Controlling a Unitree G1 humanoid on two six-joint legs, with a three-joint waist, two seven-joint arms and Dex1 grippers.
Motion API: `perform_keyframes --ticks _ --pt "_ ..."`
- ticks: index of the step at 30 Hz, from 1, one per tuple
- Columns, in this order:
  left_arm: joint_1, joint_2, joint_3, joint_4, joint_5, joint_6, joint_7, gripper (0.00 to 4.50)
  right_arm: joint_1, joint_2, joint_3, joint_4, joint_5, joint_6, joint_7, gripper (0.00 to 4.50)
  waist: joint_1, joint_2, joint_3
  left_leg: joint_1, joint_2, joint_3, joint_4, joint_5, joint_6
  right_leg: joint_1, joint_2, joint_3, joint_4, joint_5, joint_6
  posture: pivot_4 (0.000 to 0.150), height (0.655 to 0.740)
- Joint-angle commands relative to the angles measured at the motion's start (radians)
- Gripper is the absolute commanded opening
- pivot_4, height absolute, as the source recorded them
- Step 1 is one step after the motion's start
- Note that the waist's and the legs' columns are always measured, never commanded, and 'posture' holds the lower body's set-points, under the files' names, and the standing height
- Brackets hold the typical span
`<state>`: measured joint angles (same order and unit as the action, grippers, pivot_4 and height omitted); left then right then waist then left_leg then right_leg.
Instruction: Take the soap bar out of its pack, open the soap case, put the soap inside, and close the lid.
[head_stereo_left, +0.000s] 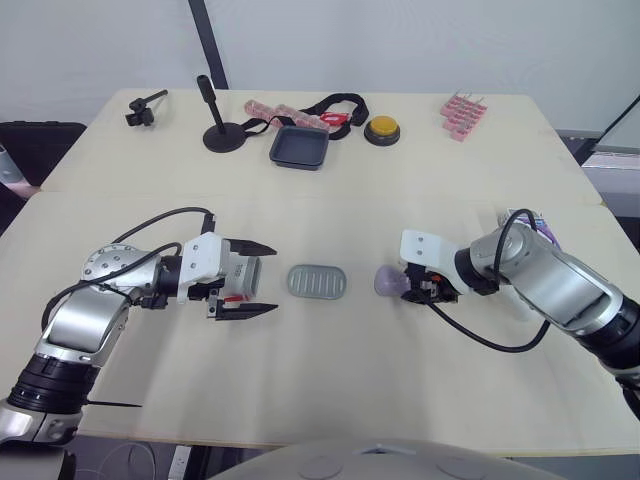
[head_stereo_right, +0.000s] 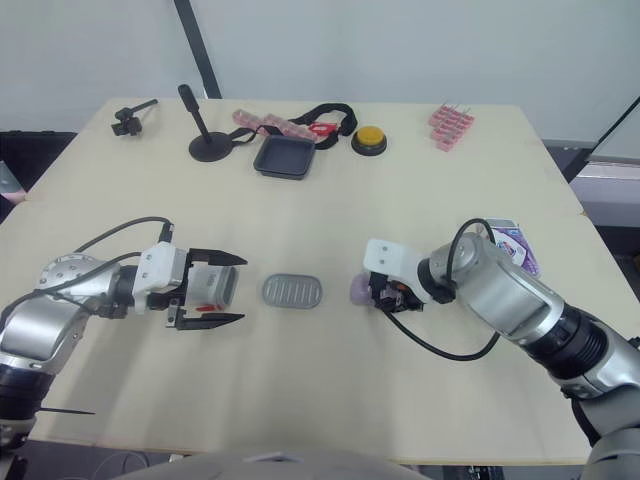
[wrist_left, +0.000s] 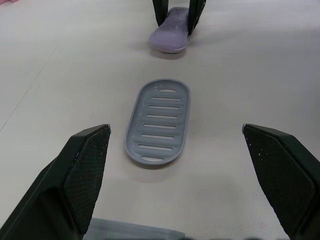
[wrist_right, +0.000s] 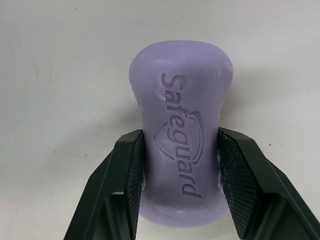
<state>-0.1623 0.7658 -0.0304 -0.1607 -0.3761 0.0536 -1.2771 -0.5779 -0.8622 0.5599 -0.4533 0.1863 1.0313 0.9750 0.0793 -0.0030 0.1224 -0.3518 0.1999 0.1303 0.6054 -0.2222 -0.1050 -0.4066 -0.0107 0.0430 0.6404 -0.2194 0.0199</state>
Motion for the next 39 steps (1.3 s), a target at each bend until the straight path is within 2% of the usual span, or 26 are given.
perform_keyframes --ticks 1,9,16,24,34,39 --pt "-0.009 0.013 0.013 0.002 0.011 -0.023 0.002 4.5 -0.016 0.0 -0.009 -0.032 0.02 0.022 0.019 1.73 0.0 0.0 0.0 0.0 0.0 0.0 0.0 0.0 0.0 0.0 0.0 0.0 0.0 0.0 0.0 0.15 0.74" --pt "-0.003 0.018 0.026 0.003 0.015 -0.026 0.007 4.5 -0.082 0.032 -0.013 -0.04 0.037 0.036 0.041 1.73 -0.002 0.001 0.001 0.0 0.0 0.0 0.0 0.0 0.0 0.0 0.0 0.0 0.0 0.0 0.0 0.15 0.74" --pt "0.013 0.041 0.047 -0.002 0.019 -0.023 0.017 4.5 -0.211 0.118 -0.011 -0.056 0.094 0.063 0.073 1.73 -0.004 0.002 0.001 -0.001 0.0 0.0 0.0 0.0 0.0 -0.001 0.001 0.0 0.0 0.0 0.0 0.15 0.74" --pt "0.026 0.058 0.053 -0.002 0.026 -0.021 0.023 4.5 -0.338 0.31 0.1 0.086 0.054 0.033 0.03 1.73 -0.003 0.001 0.001 0.003 0.0 0.0 0.0 0.0 0.0 -0.002 0.001 0.0 0.0 0.0 0.0 0.15 0.74" --pt "0.045 0.085 0.066 0.014 0.013 -0.027 0.0 4.5 -0.376 0.411 0.229 0.207 -0.002 -0.031 0.029 1.73 -0.006 0.001 0.001 0.003 0.0 0.0 -0.001 0.0 -0.002 -0.003 0.001 0.0 0.0 0.0 0.0 0.15 0.74" --pt "0.022 0.102 0.084 0.053 0.014 -0.032 -0.009 4.5 -0.391 0.453 0.238 0.245 -0.019 -0.032 0.02 1.73 -0.006 0.001 0.001 0.003 0.0 0.0 -0.001 0.0 -0.002 -0.003 0.001 0.0 0.0 0.0 0.0 0.15 0.74"
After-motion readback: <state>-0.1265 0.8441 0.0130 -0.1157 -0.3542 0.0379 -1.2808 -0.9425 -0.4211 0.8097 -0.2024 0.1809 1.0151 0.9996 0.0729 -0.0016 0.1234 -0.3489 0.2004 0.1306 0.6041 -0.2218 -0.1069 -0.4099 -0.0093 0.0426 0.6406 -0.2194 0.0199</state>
